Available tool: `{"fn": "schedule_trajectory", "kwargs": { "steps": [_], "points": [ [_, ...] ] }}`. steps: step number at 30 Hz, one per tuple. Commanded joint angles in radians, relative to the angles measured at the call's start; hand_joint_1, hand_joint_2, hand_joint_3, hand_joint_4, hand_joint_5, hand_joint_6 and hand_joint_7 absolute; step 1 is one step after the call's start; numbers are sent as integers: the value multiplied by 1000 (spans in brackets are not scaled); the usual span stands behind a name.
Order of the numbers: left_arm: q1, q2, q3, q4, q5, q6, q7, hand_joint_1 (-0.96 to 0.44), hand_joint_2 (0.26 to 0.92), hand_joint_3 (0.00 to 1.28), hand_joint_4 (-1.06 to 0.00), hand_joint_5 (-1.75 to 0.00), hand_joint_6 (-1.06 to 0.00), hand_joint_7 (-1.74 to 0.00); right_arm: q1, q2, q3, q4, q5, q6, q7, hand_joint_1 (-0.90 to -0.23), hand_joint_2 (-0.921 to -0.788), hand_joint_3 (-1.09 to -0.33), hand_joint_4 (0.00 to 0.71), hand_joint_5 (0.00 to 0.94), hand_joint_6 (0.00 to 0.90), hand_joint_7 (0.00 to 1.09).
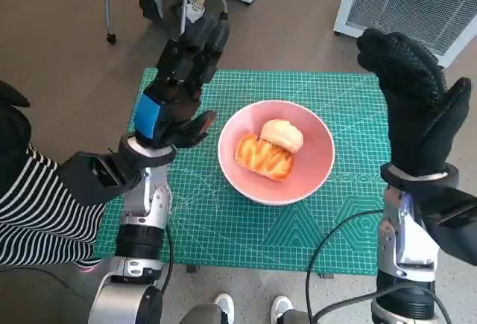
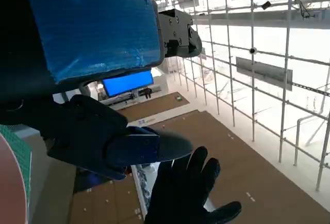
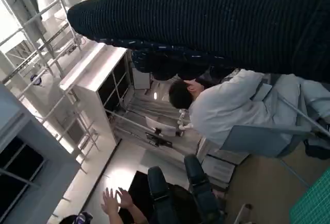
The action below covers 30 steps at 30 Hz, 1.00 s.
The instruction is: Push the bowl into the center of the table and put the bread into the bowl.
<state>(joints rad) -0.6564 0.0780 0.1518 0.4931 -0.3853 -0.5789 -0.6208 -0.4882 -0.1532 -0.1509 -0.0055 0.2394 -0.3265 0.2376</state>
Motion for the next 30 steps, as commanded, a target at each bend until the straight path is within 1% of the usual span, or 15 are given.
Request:
{"fn": "schedule_trajectory", "kwargs": {
  "steps": [1,10,30],
  "points": [
    [7,-1,-2,-1,-5,10,-6,-642,921,448,-55,-2,1,-357,31,5,-3,14,7,-1,2,-695,-921,-697,183,2,102,397],
    [21,-6,-7,-24,-14,31,-8,-616,921,423,-56,-2,1,-354,35,5,-2,18,2,-9,-1,-701,-921,-696,185,3,100,389],
    [50,-15,-8,-68,-42,78,-28,-563,921,384,-56,-1,1,-340,36,1,-3,27,4,-22,4,-709,-921,-694,187,2,112,381]
  ]
}}
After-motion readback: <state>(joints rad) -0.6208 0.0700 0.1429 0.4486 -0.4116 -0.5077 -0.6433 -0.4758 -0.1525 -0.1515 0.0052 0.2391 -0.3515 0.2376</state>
